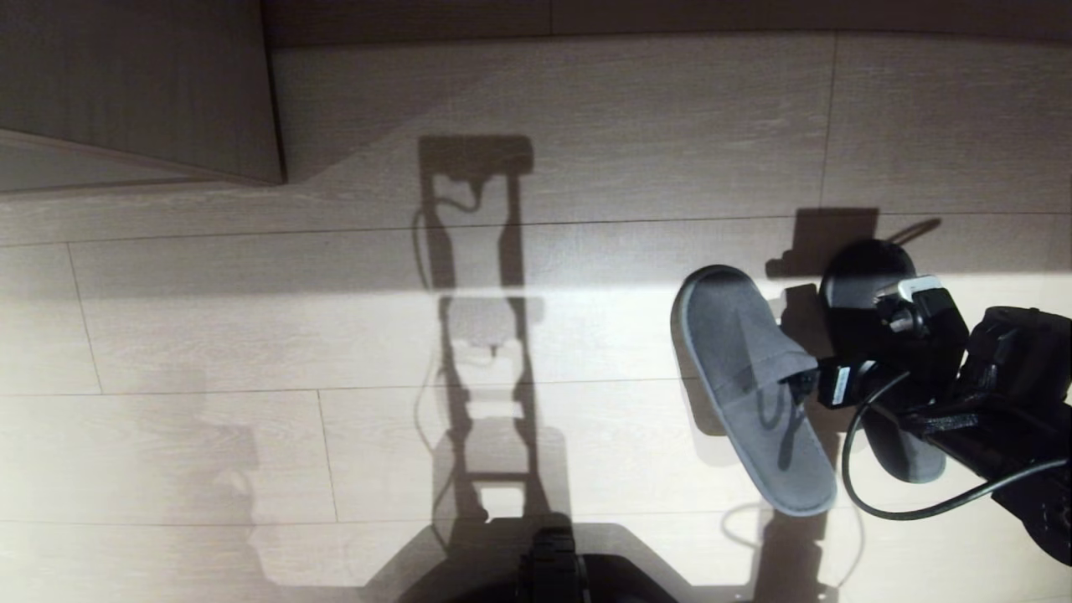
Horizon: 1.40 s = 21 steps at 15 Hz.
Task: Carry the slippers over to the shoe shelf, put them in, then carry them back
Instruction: Place the slippers on the floor
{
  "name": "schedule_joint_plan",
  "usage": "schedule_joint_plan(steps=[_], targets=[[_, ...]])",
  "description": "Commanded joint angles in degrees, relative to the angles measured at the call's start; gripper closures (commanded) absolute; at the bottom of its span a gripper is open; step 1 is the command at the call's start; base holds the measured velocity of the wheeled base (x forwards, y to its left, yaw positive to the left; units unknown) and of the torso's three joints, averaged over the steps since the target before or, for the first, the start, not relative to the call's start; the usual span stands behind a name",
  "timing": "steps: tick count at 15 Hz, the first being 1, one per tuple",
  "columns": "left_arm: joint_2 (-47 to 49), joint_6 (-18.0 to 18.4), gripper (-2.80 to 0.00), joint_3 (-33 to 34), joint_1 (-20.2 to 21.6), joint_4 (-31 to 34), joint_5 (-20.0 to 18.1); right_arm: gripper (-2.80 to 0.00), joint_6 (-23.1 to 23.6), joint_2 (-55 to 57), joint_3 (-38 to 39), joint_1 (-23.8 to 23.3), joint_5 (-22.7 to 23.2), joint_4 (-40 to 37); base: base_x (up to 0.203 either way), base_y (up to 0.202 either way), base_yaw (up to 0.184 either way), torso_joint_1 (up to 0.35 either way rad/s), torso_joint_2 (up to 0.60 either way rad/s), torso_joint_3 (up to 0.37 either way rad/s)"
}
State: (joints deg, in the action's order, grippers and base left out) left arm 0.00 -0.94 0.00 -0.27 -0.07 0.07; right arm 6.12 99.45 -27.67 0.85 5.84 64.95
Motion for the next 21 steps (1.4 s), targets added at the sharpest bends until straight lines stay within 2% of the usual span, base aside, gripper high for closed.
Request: schedule_joint_plan(steps=[1,3,6,7,9,11,15,16,21], targets=[[0.00,-0.03,0.00,0.09,0.00,-0.01,0.01,-2.80,-0.07,-0.69,1.97,0.03,0.11,1.26,0.000,0.000,0.000,0.000,0.00,0.000],[0.00,-0.03,0.00,0.09,0.00,-0.01,0.01,-2.80,-0.14,-1.54,3.23,0.03,0.31,5.72,0.000,0.000,0.000,0.000,0.00,0.000],[0.00,-0.03,0.00,0.09,0.00,-0.01,0.01,-2.80,-0.03,-1.99,-0.01,-0.03,0.09,6.17,0.000,0.000,0.000,0.000,0.00,0.000],[0.00,-0.03,0.00,0.09,0.00,-0.01,0.01,-2.80,0.00,-2.66,-2.09,-0.05,0.04,5.43,0.000,0.000,0.000,0.000,0.00,0.000],[0.00,-0.03,0.00,0.09,0.00,-0.01,0.01,-2.80,0.03,-6.73,-8.03,-0.01,0.04,-1.69,0.000,0.000,0.000,0.000,0.00,0.000],[0.00,-0.03,0.00,0.09,0.00,-0.01,0.01,-2.80,0.44,-6.47,-8.88,-0.02,0.02,-3.10,0.000,0.000,0.000,0.000,0.00,0.000],[-0.08,-0.03,0.00,0.09,0.00,-0.01,0.01,-2.80,4.13,-1.49,-0.77,0.20,0.31,-0.80,0.000,0.000,0.000,0.000,0.00,0.000],[0.00,-0.03,0.00,0.09,0.00,-0.01,0.01,-2.80,4.41,-0.54,0.82,0.13,0.19,1.94,0.000,0.000,0.000,0.000,0.00,0.000],[0.00,0.06,0.00,0.09,0.00,-0.01,0.01,-2.80,6.63,2.50,4.03,-0.94,-0.13,5.63,0.000,0.000,0.000,0.000,0.00,0.000]])
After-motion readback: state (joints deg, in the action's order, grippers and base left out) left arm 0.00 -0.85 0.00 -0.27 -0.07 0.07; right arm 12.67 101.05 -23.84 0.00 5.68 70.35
